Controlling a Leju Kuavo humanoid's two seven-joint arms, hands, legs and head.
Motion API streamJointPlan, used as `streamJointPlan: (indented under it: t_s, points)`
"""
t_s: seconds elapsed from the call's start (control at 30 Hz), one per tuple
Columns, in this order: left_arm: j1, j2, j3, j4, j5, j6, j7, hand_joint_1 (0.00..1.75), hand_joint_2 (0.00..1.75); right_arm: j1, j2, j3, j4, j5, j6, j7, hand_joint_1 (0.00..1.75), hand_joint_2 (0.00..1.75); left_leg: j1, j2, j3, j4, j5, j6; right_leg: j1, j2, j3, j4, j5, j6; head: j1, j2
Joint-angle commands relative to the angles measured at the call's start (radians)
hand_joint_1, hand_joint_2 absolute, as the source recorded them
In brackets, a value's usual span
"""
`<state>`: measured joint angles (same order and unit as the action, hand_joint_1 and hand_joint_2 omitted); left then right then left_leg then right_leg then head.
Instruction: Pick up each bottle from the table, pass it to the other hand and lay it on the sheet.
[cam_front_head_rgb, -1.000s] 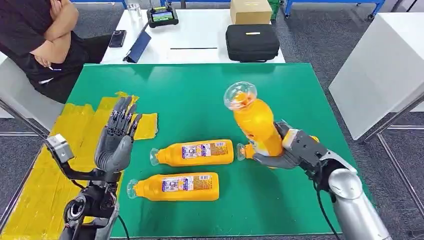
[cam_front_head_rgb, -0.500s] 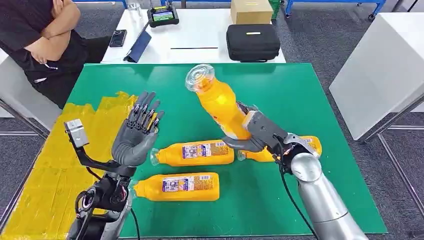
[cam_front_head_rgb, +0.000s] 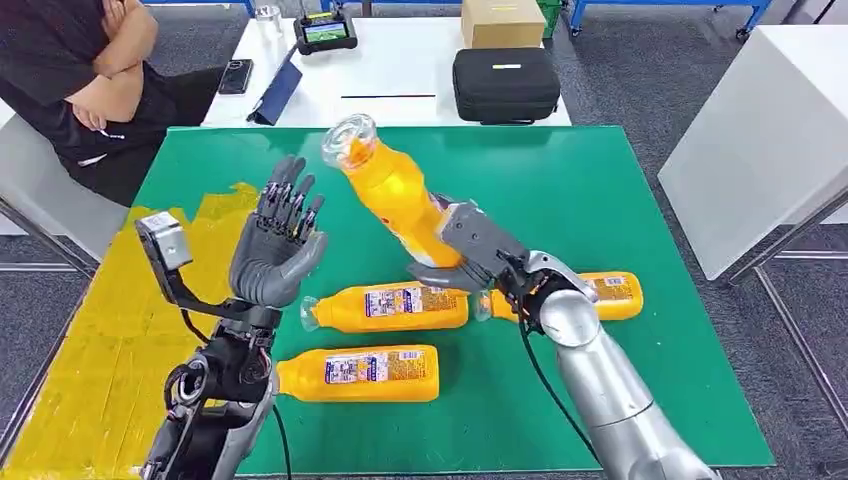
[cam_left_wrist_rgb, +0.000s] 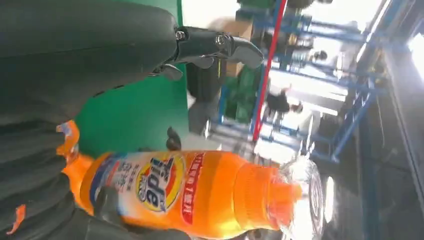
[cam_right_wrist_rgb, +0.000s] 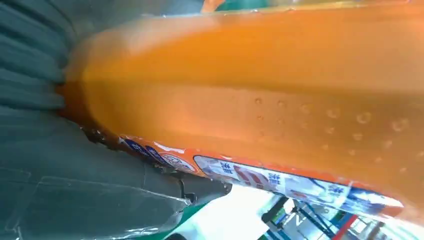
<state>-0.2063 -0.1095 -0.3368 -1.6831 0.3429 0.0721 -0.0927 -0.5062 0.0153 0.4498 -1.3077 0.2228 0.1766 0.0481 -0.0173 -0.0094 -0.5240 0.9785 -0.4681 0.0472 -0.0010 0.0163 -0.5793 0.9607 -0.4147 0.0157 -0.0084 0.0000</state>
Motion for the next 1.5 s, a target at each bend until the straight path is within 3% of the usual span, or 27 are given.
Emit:
streamJointPlan:
  t_s: [0.03,0.43,0.73,1.5]
  points:
    - [-0.053,0.003,-0.014,0.028,-0.014,0.018,0.003,0.0,1.75,-0.082,0.047,0.021,0.133,0.02,0.007,0.01,1.75,1.75,0.0,0.001,0.001,0.001,-0.001,-0.003,0.0,0.0,0.001,0.001,0.0,0.0,0.0,0.0]
    - [-0.083,-0.012,-0.04,0.069,-0.01,0.066,0.05,0.0,1.75,-0.133,0.072,0.127,0.2,0.207,-0.06,0.021,1.75,1.75,0.0,0.001,0.001,0.0,-0.001,-0.003,0.0,-0.001,0.001,0.0,0.0,0.0,0.0,0.0]
    - [-0.184,-0.007,-0.165,0.216,0.126,0.01,0.113,0.0,1.75,-0.177,0.12,0.168,0.24,0.332,-0.105,0.003,1.75,1.75,0.0,0.0,0.0,0.0,0.0,-0.002,0.0,-0.001,0.0,0.0,0.0,0.0,0.0,0.0]
    - [-0.201,-0.007,-0.149,0.239,0.193,0.022,0.098,0.0,1.75,-0.161,0.145,0.165,0.224,0.299,-0.111,-0.03,1.75,1.75,0.0,0.001,0.0,0.0,0.0,-0.002,0.0,-0.001,-0.001,0.001,0.001,-0.002,0.0,0.0]
